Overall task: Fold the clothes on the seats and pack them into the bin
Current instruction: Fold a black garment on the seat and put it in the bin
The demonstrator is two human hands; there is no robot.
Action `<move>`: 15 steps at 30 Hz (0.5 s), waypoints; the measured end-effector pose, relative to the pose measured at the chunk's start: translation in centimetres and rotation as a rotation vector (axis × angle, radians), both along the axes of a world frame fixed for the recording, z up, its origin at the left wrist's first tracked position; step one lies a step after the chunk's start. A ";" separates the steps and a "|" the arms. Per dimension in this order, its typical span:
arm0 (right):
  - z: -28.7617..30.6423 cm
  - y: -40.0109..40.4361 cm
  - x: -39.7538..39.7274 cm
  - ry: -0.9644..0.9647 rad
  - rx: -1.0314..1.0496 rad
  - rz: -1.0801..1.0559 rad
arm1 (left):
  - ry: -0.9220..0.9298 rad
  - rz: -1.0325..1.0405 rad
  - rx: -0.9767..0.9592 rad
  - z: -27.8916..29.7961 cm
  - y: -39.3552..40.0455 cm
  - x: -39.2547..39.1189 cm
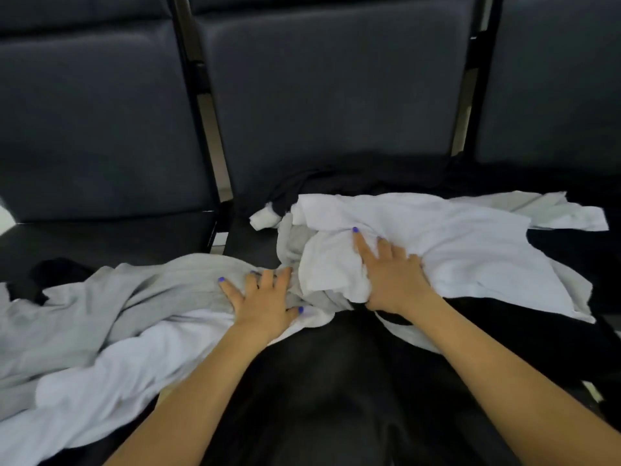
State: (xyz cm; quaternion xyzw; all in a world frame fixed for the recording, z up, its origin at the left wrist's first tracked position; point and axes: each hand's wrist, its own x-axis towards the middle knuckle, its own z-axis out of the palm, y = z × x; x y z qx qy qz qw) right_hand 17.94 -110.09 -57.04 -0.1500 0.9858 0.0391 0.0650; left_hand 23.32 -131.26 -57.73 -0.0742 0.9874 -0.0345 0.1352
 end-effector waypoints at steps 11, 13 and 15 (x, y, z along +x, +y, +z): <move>2.4 4.8 6.3 -0.042 -0.174 0.109 | 0.339 -0.184 0.160 5.8 0.5 6.2; 6.4 6.2 5.4 0.114 -0.151 0.110 | 0.470 -0.231 0.176 9.4 0.6 4.5; 11.8 7.5 4.0 0.281 -0.163 0.083 | 0.626 -0.309 0.228 13.7 1.6 2.7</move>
